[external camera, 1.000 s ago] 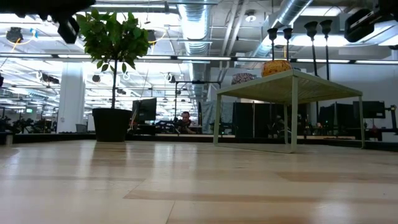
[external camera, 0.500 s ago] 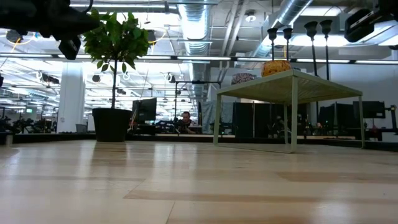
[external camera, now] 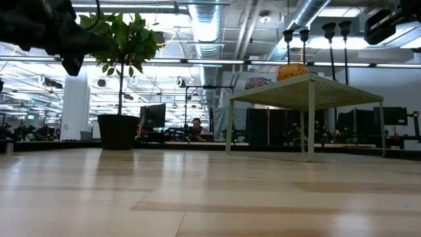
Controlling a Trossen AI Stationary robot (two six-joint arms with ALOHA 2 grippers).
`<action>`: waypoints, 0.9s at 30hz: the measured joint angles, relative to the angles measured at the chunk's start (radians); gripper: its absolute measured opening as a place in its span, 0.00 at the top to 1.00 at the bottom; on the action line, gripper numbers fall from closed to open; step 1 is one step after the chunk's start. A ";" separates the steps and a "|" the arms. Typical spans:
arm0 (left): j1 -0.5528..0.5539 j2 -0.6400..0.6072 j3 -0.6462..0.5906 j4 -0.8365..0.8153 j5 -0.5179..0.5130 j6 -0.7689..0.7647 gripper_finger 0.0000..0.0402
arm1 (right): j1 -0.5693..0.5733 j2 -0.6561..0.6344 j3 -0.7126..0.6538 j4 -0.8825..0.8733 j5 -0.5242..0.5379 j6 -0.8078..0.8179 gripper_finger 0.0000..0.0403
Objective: Pick & Place candle stick holders
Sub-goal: Return to Home Position
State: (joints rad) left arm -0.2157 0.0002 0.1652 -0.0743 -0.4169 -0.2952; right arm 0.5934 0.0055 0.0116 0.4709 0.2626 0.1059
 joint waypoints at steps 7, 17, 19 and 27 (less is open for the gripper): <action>0.000 0.000 -0.004 0.013 -0.025 0.000 0.98 | 0.000 0.000 0.000 0.000 0.000 0.000 1.00; 0.000 0.008 -0.004 0.015 -0.025 0.003 0.98 | 0.000 0.000 0.000 0.000 0.000 0.000 1.00; 0.000 0.008 -0.004 0.015 -0.025 0.003 0.98 | 0.000 0.000 0.000 0.000 0.000 0.000 1.00; 0.000 0.008 -0.004 0.015 -0.025 0.002 0.98 | 0.000 0.000 0.000 0.000 0.000 0.000 1.00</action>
State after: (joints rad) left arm -0.2157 0.0082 0.1616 -0.0588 -0.4416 -0.2928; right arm 0.5934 0.0055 0.0120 0.4709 0.2626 0.1059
